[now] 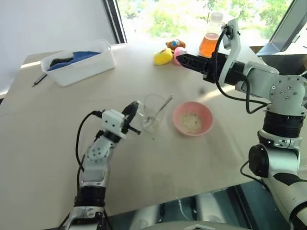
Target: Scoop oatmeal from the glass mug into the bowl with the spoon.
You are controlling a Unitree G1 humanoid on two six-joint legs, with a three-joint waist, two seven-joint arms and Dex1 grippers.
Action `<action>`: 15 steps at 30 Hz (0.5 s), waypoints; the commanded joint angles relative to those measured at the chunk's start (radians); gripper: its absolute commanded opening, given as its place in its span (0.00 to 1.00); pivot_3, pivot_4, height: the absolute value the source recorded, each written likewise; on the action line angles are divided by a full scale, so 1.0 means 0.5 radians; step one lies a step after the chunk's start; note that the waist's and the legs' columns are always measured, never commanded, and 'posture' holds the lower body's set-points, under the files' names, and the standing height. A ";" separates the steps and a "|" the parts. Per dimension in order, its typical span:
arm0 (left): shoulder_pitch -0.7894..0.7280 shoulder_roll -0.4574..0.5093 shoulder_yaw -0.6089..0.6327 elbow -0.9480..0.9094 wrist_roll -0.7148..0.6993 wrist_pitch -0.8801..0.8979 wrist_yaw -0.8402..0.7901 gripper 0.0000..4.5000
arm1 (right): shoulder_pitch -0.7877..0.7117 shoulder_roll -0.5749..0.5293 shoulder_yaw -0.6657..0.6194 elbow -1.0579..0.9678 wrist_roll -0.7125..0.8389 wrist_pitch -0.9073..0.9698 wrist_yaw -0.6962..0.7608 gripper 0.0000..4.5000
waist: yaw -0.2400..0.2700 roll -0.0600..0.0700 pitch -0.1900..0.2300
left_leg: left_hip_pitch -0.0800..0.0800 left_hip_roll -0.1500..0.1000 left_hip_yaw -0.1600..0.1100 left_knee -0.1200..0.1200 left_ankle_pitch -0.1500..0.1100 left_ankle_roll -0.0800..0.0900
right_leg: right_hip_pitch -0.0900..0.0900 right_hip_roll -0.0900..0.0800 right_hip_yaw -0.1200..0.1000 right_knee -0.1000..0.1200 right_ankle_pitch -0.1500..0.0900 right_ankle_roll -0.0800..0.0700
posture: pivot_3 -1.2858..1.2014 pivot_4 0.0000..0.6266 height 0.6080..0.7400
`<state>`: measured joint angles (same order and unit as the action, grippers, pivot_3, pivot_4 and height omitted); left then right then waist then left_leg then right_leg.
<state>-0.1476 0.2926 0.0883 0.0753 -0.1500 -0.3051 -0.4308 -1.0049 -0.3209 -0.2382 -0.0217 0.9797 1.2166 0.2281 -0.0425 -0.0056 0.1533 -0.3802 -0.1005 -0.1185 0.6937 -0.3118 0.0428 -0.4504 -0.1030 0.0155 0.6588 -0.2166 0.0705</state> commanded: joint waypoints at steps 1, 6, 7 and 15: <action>0.101 -0.048 -0.006 -0.134 -0.009 0.103 0.073 0.00 | -0.061 0.001 -0.031 -0.036 -0.004 -0.061 0.015 0.83 | 0.003 0.000 0.000 | 0.000 0.000 0.000 0.000 0.000 0.000 | 0.000 0.000 0.000 0.000 0.000 0.000 | 0.52 0.24 1.00; 0.142 -0.103 -0.009 -0.149 -0.023 0.127 0.119 0.00 | -0.066 0.012 -0.023 -0.024 -0.021 -0.084 0.032 0.83 | 0.011 0.000 0.000 | 0.000 0.000 0.000 0.000 0.000 0.000 | 0.000 0.000 0.000 0.000 0.000 0.000 | 0.52 0.24 1.00; 0.146 -0.107 -0.009 -0.148 -0.025 0.133 0.120 0.00 | -0.066 0.014 -0.022 -0.021 -0.025 -0.089 0.034 0.83 | 0.011 0.000 0.000 | 0.000 0.000 0.000 0.000 0.000 0.000 | 0.000 0.000 0.000 0.000 0.000 0.000 | 0.52 0.24 1.00; 0.148 -0.091 0.021 -0.160 -0.052 0.169 0.133 0.42 | -0.079 0.035 -0.034 -0.025 -0.023 -0.103 0.041 0.84 | 0.010 0.000 0.000 | 0.000 0.000 0.000 0.000 0.000 0.000 | 0.000 0.000 0.000 0.000 0.000 0.000 | 0.52 0.24 1.00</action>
<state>-0.0754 0.2398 0.0859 0.0168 -0.1694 -0.2186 -0.3644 -1.0095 -0.3066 -0.2358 -0.0179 0.9528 1.1875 0.2358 -0.0376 -0.0055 0.1533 -0.3804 -0.1006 -0.1185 0.6938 -0.3118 0.0429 -0.4504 -0.1029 0.0152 0.6586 -0.2166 0.0705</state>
